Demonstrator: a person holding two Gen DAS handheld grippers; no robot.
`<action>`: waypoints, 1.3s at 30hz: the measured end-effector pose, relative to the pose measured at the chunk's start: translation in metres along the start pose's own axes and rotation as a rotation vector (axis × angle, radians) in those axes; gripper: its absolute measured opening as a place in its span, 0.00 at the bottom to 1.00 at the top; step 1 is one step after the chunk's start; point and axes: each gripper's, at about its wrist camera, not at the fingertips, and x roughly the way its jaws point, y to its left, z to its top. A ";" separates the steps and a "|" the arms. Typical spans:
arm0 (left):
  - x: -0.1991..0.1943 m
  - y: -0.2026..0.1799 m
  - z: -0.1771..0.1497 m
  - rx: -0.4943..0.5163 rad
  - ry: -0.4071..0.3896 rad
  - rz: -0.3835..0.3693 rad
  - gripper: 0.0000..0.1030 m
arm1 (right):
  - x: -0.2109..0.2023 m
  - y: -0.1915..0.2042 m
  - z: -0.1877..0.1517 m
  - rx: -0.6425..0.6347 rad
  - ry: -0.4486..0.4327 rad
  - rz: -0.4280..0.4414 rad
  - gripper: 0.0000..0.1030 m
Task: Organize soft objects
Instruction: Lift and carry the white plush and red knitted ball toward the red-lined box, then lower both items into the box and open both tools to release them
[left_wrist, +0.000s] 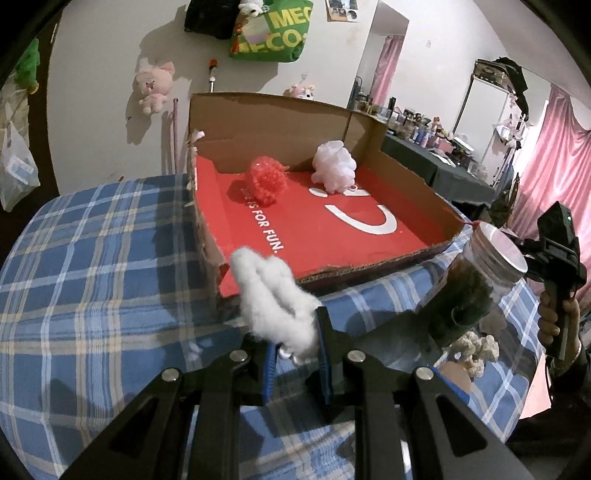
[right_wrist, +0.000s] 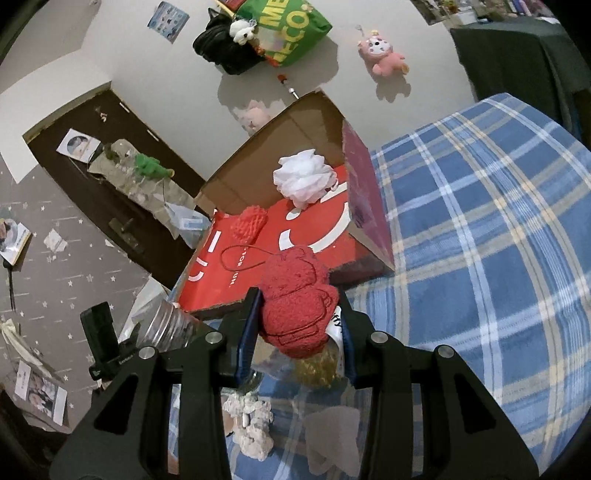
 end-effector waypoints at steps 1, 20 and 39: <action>0.000 -0.001 0.002 0.001 -0.004 -0.002 0.20 | 0.002 0.002 0.002 -0.010 0.007 -0.002 0.36; 0.067 -0.002 0.063 -0.021 0.145 0.005 0.20 | 0.105 0.060 0.058 -0.441 0.179 -0.324 0.36; 0.118 -0.006 0.076 0.037 0.298 0.133 0.20 | 0.171 0.056 0.059 -0.594 0.401 -0.551 0.38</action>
